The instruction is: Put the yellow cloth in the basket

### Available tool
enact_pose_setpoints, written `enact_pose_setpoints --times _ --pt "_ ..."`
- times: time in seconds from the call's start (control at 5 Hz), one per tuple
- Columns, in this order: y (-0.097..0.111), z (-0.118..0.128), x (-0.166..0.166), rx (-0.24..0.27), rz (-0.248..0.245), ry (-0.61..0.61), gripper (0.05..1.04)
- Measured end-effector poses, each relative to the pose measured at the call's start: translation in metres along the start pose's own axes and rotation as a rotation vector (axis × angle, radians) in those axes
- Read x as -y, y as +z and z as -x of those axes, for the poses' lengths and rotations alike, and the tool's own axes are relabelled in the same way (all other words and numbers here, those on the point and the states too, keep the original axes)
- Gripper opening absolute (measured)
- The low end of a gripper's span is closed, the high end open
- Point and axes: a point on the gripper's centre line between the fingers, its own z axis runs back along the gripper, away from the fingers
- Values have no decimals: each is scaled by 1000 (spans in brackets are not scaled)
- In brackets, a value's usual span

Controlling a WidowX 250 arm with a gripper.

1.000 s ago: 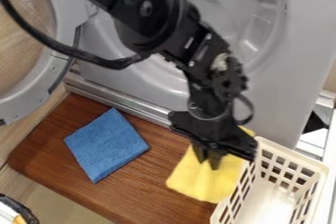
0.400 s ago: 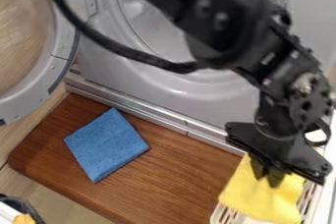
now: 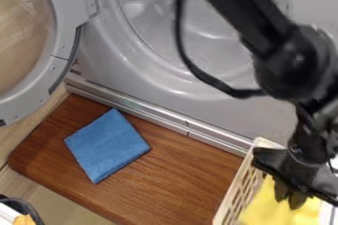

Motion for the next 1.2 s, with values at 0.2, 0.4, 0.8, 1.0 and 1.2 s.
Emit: enact_pose_setpoints --times 0.2,0.4,0.8,1.0,1.2 --pt "-13 0 1 -19 -15 10 89" --pt "-37 4 -1 -60 -56 3 89" --pt "-40 13 -6 -84 -82 61 311" --pt "-38 13 -13 -84 -84 84 607" --pt "-31 7 -20 -66 -76 98 907"
